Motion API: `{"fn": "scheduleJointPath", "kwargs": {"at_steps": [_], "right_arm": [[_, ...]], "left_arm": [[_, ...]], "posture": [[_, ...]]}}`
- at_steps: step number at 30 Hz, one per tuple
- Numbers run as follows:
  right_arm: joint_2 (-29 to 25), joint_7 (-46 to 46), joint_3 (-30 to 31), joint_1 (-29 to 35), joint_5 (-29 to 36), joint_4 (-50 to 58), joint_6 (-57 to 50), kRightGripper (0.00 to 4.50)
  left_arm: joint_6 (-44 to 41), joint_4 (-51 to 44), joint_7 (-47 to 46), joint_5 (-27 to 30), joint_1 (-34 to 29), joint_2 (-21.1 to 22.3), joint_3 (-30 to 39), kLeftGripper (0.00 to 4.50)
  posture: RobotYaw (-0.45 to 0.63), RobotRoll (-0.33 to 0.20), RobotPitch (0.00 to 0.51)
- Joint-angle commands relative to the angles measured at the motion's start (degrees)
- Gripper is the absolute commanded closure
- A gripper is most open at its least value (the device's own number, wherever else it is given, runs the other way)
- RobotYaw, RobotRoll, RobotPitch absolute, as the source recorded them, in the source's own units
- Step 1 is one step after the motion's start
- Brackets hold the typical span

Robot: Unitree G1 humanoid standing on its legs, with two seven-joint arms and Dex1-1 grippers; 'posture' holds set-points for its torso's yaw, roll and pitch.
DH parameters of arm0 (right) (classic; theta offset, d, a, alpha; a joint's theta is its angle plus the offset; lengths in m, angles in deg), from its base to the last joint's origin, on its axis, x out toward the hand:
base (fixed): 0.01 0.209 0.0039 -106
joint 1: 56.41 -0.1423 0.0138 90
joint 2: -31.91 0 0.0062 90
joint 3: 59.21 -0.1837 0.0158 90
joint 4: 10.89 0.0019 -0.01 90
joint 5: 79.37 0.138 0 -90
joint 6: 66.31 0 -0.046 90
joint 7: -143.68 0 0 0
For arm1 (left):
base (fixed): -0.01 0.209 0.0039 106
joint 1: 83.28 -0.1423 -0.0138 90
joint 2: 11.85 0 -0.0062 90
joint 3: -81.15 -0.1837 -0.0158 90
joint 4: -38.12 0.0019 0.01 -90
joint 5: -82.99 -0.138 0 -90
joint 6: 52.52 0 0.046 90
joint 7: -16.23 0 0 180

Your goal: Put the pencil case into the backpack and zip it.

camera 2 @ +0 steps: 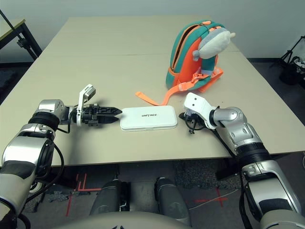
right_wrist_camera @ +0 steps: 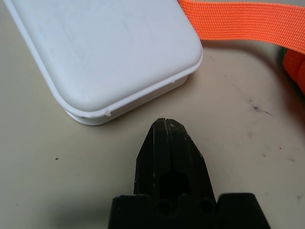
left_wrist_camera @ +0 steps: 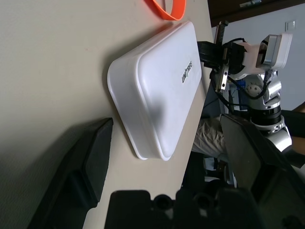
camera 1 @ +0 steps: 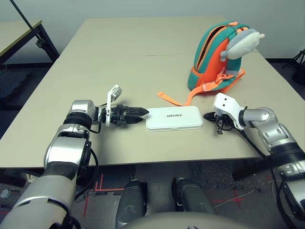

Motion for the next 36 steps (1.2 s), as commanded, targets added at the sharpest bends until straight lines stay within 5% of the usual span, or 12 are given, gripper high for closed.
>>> {"fn": "scheduleJointPath", "kwargs": {"at_steps": [1,28,36], "right_arm": [[1.15,0.31,1.42,-0.23,-0.62,-0.01,-0.04,4.48],[11.06,1.52,5.55,-3.02,-1.95,4.05,-2.63,4.48],[7.67,2.6,3.87,-3.15,-3.69,1.33,-0.45,4.48]], "left_arm": [[0.74,1.39,-0.76,-1.3,0.65,-0.22,-0.12,0.0],[1.0,2.26,0.23,-3.16,0.36,-0.41,-0.62,0.0],[1.1,2.21,0.53,-3.87,-0.06,0.38,-1.07,0.0]], "posture": [[-0.2,0.0,0.071],[-0.2,0.0,0.07],[-0.19,0.0,0.071]]}}
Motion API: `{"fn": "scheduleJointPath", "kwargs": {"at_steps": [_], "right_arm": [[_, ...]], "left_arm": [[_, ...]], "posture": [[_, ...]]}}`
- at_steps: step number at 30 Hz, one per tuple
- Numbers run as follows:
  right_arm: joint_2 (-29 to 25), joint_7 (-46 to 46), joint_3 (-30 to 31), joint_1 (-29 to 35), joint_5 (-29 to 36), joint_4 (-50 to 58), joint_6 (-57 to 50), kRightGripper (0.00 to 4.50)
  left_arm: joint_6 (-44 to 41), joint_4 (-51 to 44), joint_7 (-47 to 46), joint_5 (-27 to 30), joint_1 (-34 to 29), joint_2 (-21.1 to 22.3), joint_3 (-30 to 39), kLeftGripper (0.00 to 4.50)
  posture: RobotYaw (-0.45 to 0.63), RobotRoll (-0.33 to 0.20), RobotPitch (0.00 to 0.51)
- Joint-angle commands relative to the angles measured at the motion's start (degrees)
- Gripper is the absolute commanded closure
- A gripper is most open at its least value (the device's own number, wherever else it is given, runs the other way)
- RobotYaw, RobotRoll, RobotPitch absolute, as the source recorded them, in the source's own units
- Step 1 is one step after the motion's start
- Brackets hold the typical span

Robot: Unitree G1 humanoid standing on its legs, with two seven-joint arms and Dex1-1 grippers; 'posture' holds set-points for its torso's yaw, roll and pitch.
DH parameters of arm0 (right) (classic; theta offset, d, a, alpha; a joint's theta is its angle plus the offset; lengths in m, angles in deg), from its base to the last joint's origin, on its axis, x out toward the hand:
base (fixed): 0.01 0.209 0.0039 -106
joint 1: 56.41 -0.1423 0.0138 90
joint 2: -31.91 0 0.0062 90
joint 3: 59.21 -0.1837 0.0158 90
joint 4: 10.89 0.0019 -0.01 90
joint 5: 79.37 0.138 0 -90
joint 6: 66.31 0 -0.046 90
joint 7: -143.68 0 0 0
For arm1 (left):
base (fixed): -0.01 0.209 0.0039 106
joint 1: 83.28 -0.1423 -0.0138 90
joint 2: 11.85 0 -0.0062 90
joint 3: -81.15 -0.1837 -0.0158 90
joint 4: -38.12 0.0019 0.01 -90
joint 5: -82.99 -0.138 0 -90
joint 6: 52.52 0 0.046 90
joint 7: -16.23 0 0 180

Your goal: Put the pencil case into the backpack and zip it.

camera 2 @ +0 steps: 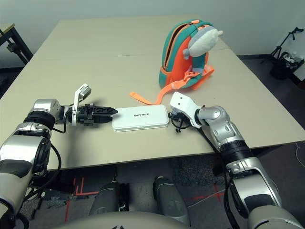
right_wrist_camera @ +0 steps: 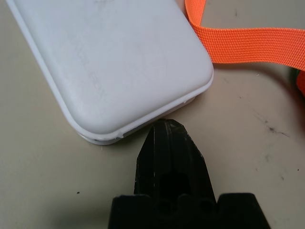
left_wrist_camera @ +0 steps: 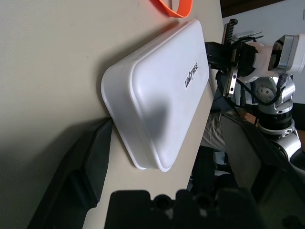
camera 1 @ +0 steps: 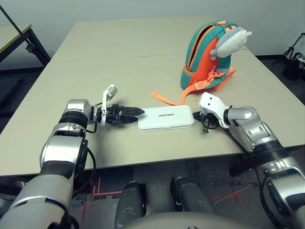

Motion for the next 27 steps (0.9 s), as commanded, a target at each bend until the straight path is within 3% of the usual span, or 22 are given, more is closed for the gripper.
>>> {"fn": "scheduleJointPath", "kwargs": {"at_steps": [1,20,27], "right_arm": [[0.27,2.32,1.94,-1.07,0.75,-0.71,2.88,4.48],[-3.16,3.75,0.07,-3.66,0.62,-4.94,5.71,4.48],[-1.82,4.22,1.16,-3.39,1.07,-3.74,5.31,4.48]], "left_arm": [[0.32,0.88,-0.16,-1.31,-0.79,-0.85,-1.04,0.0],[0.1,0.91,0.69,-2.41,-0.79,0.55,-1.42,0.0],[-0.06,0.86,0.56,-2.43,-0.88,0.12,-1.52,0.0]], "posture": [[-0.19,0.0,0.071],[-0.18,0.0,0.069],[-0.18,0.0,0.068]]}}
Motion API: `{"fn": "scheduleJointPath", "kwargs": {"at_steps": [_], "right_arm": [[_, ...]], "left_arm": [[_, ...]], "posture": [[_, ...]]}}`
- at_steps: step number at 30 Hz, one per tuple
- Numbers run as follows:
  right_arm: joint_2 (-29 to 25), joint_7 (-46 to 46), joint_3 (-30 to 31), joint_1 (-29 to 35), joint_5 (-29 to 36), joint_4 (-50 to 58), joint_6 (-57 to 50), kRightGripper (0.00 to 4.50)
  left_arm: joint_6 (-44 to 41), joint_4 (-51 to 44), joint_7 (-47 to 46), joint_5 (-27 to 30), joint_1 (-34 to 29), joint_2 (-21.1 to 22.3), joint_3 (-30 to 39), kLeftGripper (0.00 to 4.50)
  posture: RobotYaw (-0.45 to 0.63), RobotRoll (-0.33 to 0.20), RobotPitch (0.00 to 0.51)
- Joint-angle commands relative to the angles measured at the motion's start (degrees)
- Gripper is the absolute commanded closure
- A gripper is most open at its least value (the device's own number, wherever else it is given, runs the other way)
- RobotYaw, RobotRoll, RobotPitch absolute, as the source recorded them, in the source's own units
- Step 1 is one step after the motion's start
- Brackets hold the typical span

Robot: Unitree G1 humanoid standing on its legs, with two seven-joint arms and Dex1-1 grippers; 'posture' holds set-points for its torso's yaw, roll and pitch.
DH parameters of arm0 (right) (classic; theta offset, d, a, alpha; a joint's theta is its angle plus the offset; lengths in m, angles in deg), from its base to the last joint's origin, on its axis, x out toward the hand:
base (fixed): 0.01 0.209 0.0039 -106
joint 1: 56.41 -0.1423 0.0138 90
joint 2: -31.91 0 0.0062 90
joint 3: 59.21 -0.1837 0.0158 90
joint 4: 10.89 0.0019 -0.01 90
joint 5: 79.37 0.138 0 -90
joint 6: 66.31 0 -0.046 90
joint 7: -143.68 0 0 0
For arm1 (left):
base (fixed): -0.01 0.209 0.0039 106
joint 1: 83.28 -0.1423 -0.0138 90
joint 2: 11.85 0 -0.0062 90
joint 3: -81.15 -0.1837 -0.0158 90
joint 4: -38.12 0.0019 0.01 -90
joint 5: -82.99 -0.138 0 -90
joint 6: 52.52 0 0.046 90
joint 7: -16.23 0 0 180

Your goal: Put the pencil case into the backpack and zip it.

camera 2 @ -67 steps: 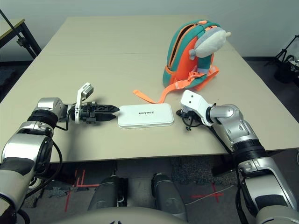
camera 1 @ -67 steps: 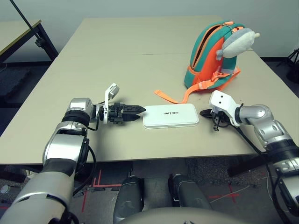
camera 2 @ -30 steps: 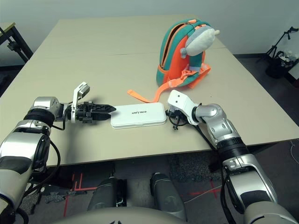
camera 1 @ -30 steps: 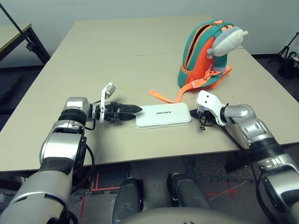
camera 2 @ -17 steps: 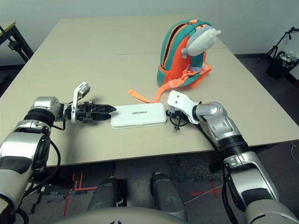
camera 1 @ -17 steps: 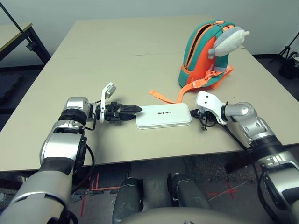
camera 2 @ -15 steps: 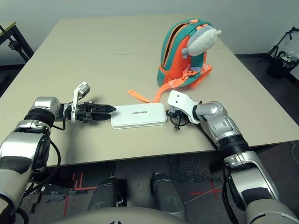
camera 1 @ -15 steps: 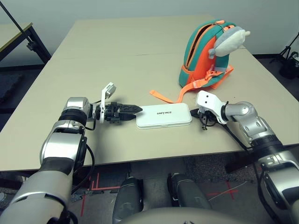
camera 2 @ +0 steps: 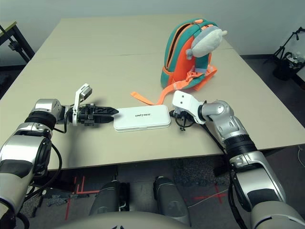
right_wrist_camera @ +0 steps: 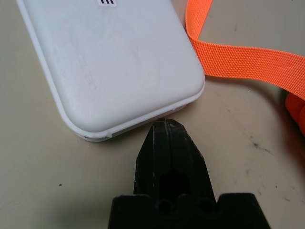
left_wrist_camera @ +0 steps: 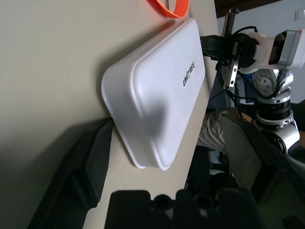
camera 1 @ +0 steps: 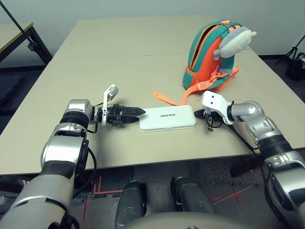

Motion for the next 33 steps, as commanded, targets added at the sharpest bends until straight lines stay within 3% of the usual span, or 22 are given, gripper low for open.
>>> {"fn": "scheduleJointPath", "kwargs": {"at_steps": [1,19,33], "right_arm": [[1.29,0.95,1.54,0.18,0.77,0.81,-0.13,4.48],[7.85,1.88,5.24,-2.84,-1.45,-0.48,0.52,4.48],[6.15,2.53,4.91,-2.6,-1.88,-1.71,2.54,4.48]], "left_arm": [[-0.03,0.89,-0.86,-1.71,-0.9,-0.06,-1.41,0.0],[0.35,1.52,-0.92,-2.57,-0.49,-1.31,-1.32,0.0],[4.17,0.69,0.28,-1.87,-0.66,-1.26,-0.11,0.0]], "posture": [[-0.19,0.0,0.068],[-0.2,0.0,0.058],[-0.2,0.0,0.054]]}}
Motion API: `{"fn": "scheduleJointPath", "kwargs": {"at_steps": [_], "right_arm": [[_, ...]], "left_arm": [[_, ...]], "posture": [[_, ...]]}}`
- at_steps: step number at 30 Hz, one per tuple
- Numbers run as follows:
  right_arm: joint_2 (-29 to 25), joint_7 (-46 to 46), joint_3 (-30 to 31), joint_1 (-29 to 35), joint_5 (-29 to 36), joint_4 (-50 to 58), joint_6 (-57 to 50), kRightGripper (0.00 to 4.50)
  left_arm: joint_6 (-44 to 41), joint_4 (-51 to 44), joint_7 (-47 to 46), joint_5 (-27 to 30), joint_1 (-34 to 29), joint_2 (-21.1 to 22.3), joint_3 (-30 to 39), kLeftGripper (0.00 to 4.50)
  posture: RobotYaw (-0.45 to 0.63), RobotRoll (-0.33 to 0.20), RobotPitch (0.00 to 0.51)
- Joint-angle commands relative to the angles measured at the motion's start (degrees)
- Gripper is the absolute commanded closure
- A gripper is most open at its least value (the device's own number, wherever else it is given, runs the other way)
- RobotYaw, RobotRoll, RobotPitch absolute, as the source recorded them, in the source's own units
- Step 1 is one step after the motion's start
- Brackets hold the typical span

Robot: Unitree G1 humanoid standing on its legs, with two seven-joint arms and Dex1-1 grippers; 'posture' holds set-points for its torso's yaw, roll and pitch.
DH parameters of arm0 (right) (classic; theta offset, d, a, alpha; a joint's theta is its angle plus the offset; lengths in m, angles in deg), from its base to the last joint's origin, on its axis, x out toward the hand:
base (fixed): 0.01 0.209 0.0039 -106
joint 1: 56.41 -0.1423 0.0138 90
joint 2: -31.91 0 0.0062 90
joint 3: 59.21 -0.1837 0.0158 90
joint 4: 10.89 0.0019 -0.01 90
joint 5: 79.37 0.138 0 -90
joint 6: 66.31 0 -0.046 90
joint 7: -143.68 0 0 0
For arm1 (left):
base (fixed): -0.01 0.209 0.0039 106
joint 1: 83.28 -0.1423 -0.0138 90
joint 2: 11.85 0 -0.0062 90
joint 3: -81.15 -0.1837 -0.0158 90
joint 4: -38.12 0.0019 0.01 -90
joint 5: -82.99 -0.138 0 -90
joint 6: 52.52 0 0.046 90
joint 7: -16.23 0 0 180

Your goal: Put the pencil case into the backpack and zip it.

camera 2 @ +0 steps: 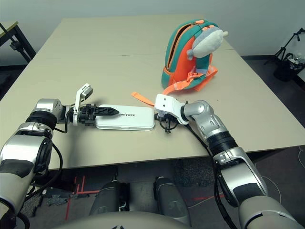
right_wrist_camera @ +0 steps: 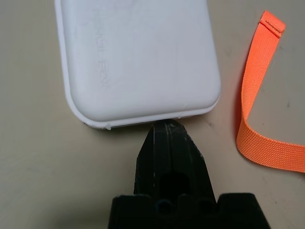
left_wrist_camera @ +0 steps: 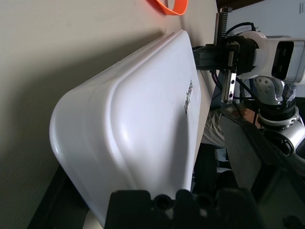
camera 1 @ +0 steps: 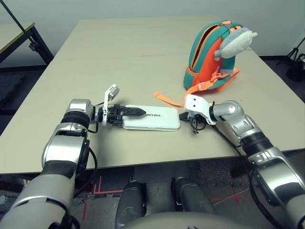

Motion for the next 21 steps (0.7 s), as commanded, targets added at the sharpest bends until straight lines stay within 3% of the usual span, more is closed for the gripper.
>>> {"fn": "scheduleJointPath", "kwargs": {"at_steps": [1,3,8,10,17,21], "right_arm": [[-1.12,0.6,0.63,0.42,0.42,0.08,0.94,4.5],[-1.53,0.64,0.56,0.7,0.43,0.23,1.05,4.5],[-3.36,0.7,-0.07,1.24,0.81,0.56,0.9,4.5],[-4.34,0.57,-0.64,1.53,1.12,0.78,0.7,4.5],[-7.48,0.54,-5.06,4.56,6.19,5.78,-5.24,4.5],[-9.01,-1.68,-9.89,6.46,10.1,9.84,-10.03,3.51]], "left_arm": [[1.93,0.71,-0.83,-0.8,-0.67,-0.34,-0.09,0.17],[2.23,1.05,-1.38,-0.98,-0.55,-0.31,-0.06,0.63],[2.36,1.76,-1.63,-0.78,-0.23,-0.26,0.43,2.46],[2.37,1.79,-1.62,-0.63,-0.09,-0.11,0.94,2.94],[2.72,0.59,-1.84,0.42,0.5,0.57,2.7,3.14],[2.6,-0.8,-1.4,1.98,1.53,1.41,4.3,3.15]], "posture": [[-0.2,0.0,0.055],[-0.2,0.0,0.055],[-0.2,0.0,0.056],[-0.2,0.0,0.056],[-0.19,0.0,0.055],[-0.19,0.0,0.054]]}}
